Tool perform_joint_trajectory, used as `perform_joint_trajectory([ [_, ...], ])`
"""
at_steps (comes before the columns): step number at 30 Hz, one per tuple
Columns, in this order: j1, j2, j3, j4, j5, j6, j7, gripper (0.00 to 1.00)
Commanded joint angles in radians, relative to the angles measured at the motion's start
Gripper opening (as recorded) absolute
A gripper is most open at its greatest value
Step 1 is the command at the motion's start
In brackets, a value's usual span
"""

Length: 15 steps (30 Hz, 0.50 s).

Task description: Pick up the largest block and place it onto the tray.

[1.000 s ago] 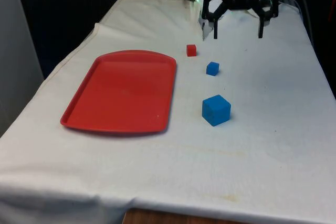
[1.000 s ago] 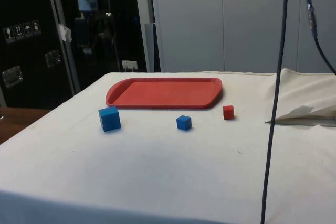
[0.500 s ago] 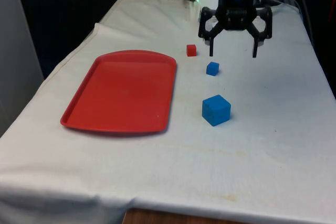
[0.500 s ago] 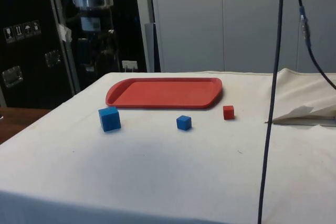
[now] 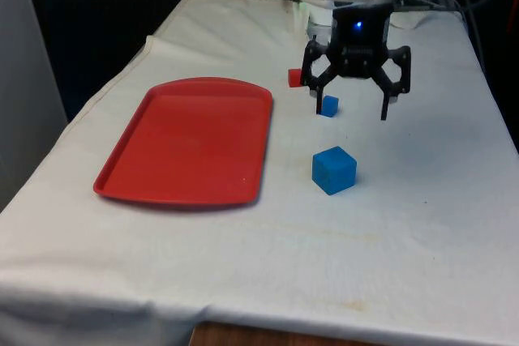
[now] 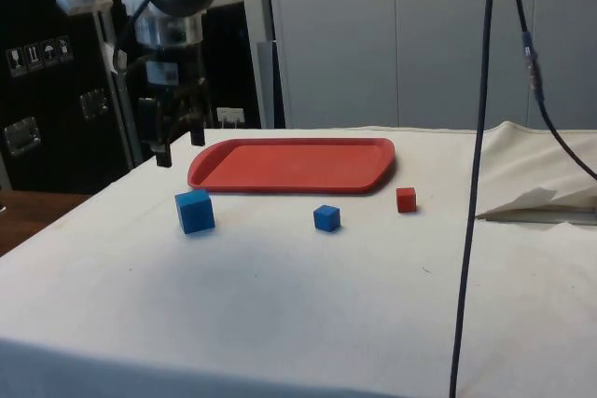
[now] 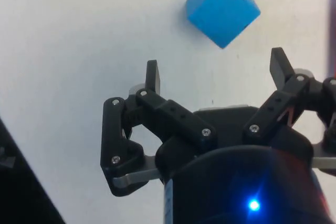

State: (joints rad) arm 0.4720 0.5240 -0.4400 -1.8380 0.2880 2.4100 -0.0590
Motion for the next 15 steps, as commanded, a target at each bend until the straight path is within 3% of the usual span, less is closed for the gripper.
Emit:
perform_joint_trajectory([
  [1, -0.004, 0.015, 0.005, 0.002, 0.014, 0.023, 0.007, 1.0],
  [4, -0.005, 0.034, 0.006, 0.004, 0.017, 0.044, 0.021, 1.0],
  [5, 0.0, 0.026, 0.0, 0.002, 0.004, 0.03, 0.021, 1.0],
  [6, -0.006, 0.04, 0.006, 0.004, 0.018, 0.05, 0.027, 1.0],
  [12, -0.008, 0.082, 0.008, 0.007, 0.022, 0.095, 0.067, 1.0],
  [13, -0.001, 0.076, 0.0, 0.004, 0.007, 0.085, 0.069, 1.0],
  [14, -0.008, 0.092, 0.008, 0.009, 0.022, 0.105, 0.078, 1.0],
  [15, -0.007, 0.098, 0.008, 0.009, 0.023, 0.111, 0.085, 1.0],
])
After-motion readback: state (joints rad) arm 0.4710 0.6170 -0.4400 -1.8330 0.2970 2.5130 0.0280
